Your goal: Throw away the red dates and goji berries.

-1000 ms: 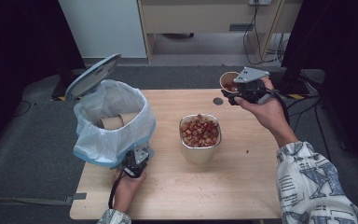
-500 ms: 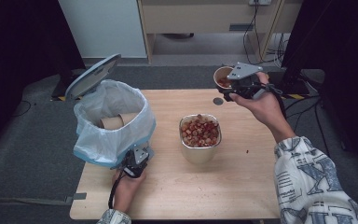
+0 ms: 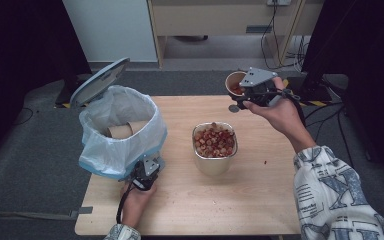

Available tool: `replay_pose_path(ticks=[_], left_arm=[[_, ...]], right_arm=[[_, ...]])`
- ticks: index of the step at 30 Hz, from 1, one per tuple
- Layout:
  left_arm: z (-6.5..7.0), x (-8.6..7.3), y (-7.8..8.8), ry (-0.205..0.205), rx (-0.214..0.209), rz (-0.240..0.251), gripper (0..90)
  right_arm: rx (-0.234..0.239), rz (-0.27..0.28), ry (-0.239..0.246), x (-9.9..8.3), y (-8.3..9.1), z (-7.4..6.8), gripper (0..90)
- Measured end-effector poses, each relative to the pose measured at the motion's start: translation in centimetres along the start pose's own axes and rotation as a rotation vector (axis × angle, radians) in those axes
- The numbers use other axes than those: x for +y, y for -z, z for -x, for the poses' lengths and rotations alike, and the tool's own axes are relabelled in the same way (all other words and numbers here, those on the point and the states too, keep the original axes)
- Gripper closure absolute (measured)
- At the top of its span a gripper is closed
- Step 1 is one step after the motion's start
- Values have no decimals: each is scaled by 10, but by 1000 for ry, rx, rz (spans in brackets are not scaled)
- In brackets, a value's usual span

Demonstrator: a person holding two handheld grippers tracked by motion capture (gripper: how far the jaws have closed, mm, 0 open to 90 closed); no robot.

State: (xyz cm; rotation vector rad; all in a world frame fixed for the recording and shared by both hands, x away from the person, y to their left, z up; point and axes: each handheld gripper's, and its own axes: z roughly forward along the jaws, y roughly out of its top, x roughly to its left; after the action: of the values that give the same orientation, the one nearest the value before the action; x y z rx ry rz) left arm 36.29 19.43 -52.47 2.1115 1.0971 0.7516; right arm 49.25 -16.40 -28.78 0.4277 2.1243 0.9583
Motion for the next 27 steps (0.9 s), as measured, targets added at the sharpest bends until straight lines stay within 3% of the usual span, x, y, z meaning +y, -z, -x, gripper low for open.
replay_pose_path(ticks=[14, 22, 27], left_arm=[[0, 0, 0, 0, 1, 1, 892], [0, 0, 0, 1, 0, 0, 892], [0, 0, 0, 1, 2, 1, 892]], right_arm=[[-41, 10, 156, 1, -4, -9, 326], [-44, 12, 180, 5, -4, -13, 326], [-59, 11, 224, 9, -3, -15, 326]])
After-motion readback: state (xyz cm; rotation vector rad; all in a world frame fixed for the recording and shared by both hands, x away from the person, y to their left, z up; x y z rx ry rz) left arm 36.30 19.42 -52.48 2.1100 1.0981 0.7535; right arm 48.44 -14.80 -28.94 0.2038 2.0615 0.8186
